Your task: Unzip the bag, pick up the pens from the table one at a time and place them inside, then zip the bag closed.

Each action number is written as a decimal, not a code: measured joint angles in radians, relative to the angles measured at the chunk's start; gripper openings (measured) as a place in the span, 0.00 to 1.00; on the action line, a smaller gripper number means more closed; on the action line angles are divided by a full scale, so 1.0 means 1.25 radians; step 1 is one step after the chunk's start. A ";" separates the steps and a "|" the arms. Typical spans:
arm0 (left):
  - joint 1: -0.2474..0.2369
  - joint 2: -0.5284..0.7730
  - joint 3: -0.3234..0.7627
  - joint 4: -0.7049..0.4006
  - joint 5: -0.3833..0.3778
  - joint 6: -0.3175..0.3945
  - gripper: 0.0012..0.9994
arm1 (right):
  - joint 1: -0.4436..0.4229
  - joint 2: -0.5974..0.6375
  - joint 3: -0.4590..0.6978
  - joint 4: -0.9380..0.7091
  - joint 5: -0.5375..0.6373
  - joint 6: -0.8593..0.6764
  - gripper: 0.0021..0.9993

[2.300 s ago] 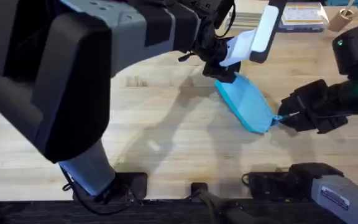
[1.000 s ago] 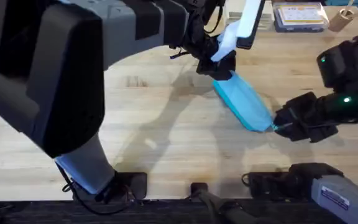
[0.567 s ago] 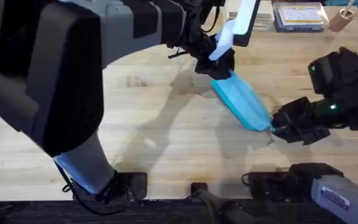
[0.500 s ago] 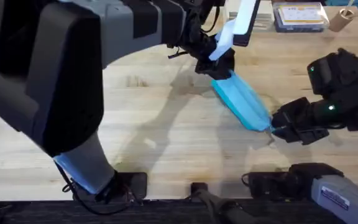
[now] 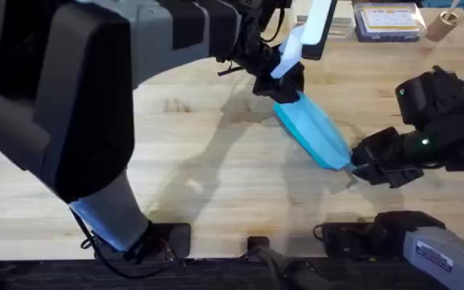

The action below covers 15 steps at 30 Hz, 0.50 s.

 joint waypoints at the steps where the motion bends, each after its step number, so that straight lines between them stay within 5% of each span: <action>1: 0.000 0.000 0.000 0.000 0.000 0.000 0.04 | 0.000 0.000 0.000 0.000 0.000 -0.002 0.03; 9: 0.001 0.000 0.000 0.000 0.000 0.000 0.04 | 0.000 -0.014 0.017 -0.030 0.005 -0.014 0.06; 15: 0.025 0.000 0.000 0.008 -0.025 0.000 0.04 | 0.000 -0.034 0.022 -0.069 0.053 -0.030 0.88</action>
